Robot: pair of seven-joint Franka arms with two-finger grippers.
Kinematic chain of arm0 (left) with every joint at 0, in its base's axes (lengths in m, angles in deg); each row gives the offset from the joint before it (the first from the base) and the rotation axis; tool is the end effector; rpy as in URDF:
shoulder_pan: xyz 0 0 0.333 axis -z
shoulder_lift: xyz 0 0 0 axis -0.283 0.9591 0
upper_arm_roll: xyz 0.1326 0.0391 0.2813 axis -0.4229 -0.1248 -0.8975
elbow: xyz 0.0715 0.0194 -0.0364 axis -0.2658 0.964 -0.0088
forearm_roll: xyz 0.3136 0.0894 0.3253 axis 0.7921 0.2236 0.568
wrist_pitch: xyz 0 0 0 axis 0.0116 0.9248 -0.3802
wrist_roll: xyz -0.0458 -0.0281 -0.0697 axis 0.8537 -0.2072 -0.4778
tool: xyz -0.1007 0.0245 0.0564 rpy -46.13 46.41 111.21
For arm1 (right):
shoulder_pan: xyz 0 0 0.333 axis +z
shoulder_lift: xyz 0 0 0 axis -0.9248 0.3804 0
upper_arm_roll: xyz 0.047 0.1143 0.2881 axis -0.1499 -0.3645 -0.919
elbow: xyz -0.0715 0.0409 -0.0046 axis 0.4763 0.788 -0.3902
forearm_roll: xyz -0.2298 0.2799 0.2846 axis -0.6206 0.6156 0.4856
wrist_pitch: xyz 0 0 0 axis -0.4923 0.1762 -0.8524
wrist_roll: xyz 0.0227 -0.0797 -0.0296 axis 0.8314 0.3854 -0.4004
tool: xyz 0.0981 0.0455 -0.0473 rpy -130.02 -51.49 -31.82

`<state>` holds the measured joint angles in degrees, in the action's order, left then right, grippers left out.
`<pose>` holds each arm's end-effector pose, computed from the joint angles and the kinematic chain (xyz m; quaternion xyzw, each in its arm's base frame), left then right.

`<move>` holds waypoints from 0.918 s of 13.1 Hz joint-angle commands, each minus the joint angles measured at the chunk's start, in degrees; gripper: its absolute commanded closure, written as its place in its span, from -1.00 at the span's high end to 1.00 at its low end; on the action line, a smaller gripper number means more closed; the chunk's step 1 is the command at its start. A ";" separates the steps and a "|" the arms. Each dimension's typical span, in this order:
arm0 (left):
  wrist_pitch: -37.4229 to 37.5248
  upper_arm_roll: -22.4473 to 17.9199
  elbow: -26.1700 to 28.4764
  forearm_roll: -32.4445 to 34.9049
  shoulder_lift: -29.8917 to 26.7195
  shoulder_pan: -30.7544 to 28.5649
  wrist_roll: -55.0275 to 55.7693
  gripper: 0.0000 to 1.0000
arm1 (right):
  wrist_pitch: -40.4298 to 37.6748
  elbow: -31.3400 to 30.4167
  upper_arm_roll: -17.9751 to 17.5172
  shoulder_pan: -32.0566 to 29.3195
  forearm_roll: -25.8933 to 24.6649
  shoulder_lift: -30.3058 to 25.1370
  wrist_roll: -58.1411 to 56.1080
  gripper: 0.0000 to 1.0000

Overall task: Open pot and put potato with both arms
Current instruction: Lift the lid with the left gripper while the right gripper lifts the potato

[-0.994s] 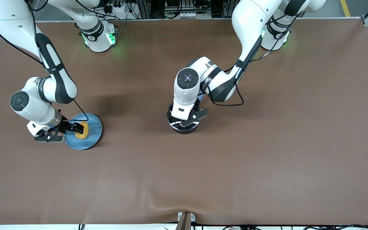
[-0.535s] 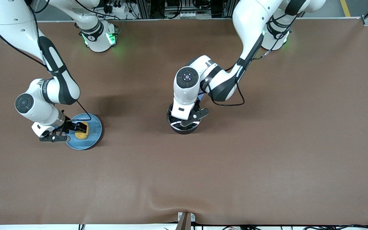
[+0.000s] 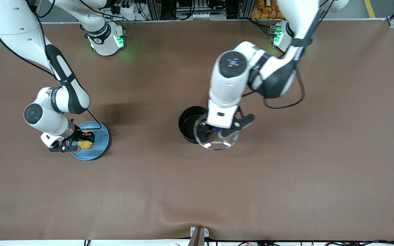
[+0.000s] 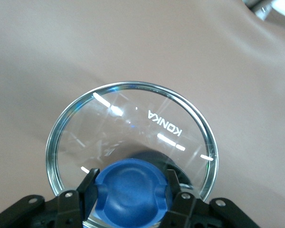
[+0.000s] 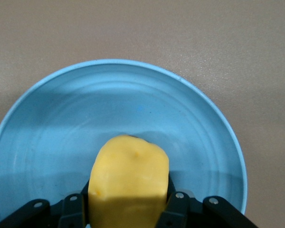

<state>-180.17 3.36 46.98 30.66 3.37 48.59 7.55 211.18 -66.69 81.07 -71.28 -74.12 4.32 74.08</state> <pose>0.6382 -0.4547 0.4133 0.9636 0.2628 0.0390 0.0307 0.6108 -0.0300 0.1100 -0.9998 -0.0116 -0.0052 0.0128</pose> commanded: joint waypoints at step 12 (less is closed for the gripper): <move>-18.27 1.22 36.88 0.82 -15.21 -31.25 -44.07 -1.00 | -29.00 12.57 -3.73 13.54 2.93 -18.05 21.60 -1.00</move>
<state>-193.10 3.56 75.93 30.71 -7.97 20.54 -32.43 185.05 -58.15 77.03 -61.95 -71.68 -14.65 89.08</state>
